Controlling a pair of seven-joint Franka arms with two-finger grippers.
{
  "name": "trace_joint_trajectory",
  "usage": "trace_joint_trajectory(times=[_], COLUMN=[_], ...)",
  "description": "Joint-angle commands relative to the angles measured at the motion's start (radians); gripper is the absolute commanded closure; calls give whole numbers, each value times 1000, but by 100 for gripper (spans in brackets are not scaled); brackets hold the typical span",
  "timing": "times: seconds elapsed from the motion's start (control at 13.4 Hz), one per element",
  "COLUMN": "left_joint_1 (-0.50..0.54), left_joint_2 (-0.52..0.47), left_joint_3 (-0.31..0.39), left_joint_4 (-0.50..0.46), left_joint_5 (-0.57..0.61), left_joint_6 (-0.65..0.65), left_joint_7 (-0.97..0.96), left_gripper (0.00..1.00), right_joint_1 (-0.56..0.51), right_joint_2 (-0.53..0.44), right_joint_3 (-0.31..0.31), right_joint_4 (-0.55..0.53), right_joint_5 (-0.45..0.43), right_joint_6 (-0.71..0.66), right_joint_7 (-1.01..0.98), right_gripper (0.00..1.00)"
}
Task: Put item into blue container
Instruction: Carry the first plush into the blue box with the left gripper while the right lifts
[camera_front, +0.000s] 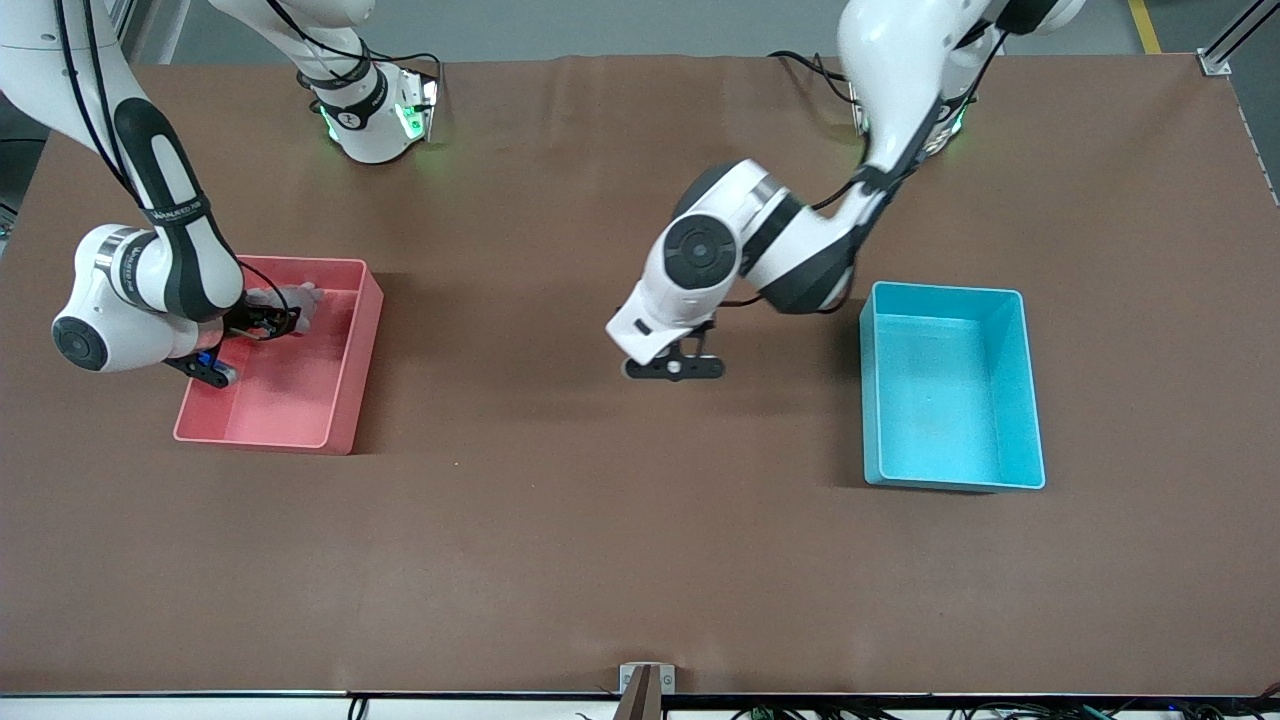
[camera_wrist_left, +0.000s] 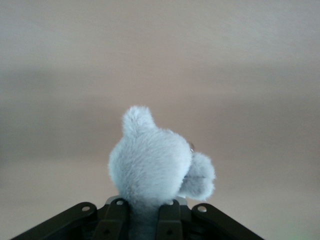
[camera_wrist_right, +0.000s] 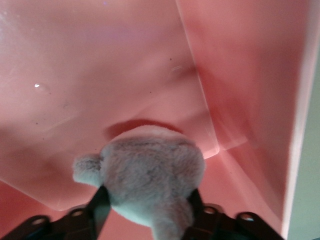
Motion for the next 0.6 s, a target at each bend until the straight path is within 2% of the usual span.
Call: trace_joint_trajectory(times=[0.0,0.07,0.22,0.37,0.52], left_joint_1=[85,126,217,298,364], left_joint_2=[-133,-189,-275,-354,-421], left_joint_3=[-2,-2,-4,-4,-5], left_joint_4=[-101,-175,-287,-402,-526], left_joint_5=[24,27,59,70,113], left_joint_6=[-86,-84,-72,-46,29], left_joint_7=[113,191,378,483,570], left_gripper=[89,89,88,90,90], right_joint_1=[-17,-19,-19,-19,-17], right_joint_2=[-4,-3,-3,-4,-10], right_joint_3=[12,13,13,12,13], right_joint_4=[-7,-7,-4,3,31], right_joint_5=[13,13,13,13,13], right_joint_6=[0,0,-1,-3,-26], right_joint_7=[7,7,9,7,9], right_gripper=[71,82,94,99,99])
